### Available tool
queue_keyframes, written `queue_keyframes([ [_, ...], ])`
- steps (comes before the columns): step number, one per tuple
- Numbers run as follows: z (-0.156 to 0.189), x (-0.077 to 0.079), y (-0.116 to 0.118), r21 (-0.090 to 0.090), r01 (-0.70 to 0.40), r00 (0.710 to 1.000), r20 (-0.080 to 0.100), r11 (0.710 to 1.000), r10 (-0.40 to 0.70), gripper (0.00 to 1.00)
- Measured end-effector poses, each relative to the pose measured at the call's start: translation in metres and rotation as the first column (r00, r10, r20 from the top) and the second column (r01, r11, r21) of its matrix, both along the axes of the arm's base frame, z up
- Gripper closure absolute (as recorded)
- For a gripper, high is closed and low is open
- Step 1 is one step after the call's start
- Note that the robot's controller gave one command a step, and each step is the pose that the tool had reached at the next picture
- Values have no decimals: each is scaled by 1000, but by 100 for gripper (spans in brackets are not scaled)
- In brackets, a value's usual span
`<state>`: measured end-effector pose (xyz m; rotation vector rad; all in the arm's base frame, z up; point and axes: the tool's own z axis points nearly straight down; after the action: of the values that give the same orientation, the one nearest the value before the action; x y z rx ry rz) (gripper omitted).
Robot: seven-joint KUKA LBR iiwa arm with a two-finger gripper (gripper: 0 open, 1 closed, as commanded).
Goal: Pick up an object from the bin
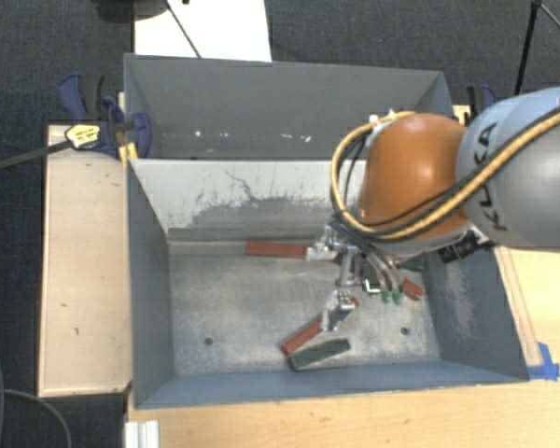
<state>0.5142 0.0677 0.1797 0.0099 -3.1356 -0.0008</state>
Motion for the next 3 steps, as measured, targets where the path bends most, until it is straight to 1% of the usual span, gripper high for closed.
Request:
queue_keyframes([
  [1, 4, 2, 0, 1, 2, 1000, 8, 1000, -2, 0],
  [2, -102, -10, -29, 3, -150, 988, 21, 989, 150, 100],
  [3, -101, -5, -29, 0, -146, 988, 42, 989, 146, 0],
])
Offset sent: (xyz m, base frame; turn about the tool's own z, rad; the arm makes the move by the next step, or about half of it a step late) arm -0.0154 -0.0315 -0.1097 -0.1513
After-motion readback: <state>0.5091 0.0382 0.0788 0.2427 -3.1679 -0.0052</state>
